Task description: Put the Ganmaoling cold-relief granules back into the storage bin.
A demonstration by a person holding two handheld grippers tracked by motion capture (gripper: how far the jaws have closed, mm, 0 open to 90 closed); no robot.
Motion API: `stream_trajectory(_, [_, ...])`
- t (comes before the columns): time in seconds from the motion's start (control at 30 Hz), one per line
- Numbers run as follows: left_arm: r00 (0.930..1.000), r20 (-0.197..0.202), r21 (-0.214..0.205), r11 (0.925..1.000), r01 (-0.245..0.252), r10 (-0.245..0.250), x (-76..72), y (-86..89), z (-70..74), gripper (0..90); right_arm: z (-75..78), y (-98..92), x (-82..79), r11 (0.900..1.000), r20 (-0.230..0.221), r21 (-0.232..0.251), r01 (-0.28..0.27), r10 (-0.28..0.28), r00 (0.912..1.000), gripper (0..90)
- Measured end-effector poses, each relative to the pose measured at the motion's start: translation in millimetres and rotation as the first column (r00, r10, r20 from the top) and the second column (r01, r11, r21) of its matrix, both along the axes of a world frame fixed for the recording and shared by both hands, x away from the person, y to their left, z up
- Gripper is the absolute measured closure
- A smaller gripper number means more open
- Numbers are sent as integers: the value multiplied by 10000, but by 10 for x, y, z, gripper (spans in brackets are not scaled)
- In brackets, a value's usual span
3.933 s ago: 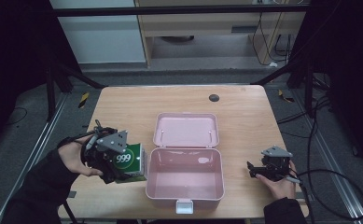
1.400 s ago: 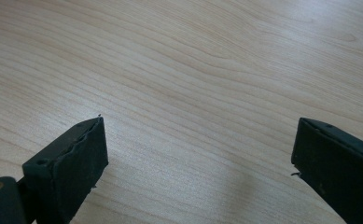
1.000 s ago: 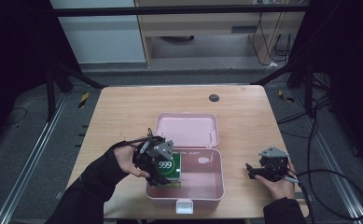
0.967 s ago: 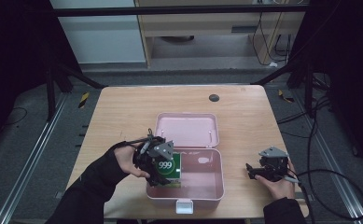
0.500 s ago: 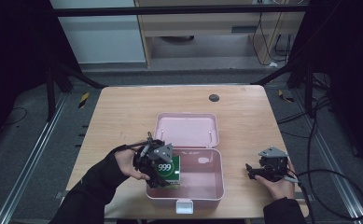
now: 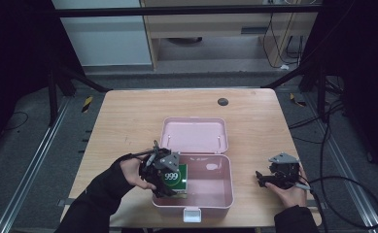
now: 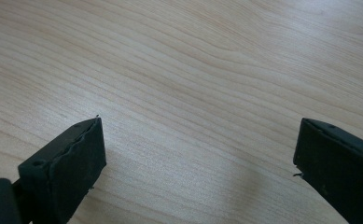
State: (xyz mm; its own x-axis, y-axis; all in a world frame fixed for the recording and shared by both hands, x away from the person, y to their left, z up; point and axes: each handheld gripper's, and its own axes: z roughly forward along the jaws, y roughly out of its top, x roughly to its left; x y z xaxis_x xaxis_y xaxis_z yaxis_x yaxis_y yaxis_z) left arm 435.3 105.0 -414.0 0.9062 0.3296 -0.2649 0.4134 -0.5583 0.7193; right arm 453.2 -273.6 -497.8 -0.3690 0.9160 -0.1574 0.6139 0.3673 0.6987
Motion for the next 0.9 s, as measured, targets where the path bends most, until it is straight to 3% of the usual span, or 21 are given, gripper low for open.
stream_trajectory(0.37, [9996, 129, 344, 9991, 232, -237, 3, 7, -44, 125, -2, 5, 0, 10000, -54, -33, -9, 9, 10000, 21])
stream_trajectory(0.5, [9997, 124, 273, 9995, 188, -191, 4, 17, -29, 122, -4, 6, 1, 10000, -51, -77, 21, -22, 10000, 15])
stream_trajectory(0.6, [10000, 40, -406, 9992, -31, 33, -5, 35, 70, 111, -6, 7, 2, 9999, -58, -104, 8, -9, 10000, 15])
stream_trajectory(0.67, [9998, 193, -630, 9980, -85, 97, -10, 57, 154, 115, -8, 11, 2, 9999, -77, -118, 26, -27, 10000, 15])
stream_trajectory(0.83, [9977, 661, -718, 9973, 160, -112, -21, 137, 336, 139, -5, 8, 4, 9999, -93, -118, 22, -23, 10000, 17])
stream_trajectory(0.9, [9970, 769, -857, 9963, 43, 23, -31, 164, 393, 154, 3, 5, 0, 10000, -71, -84, 51, -52, 10000, 25])
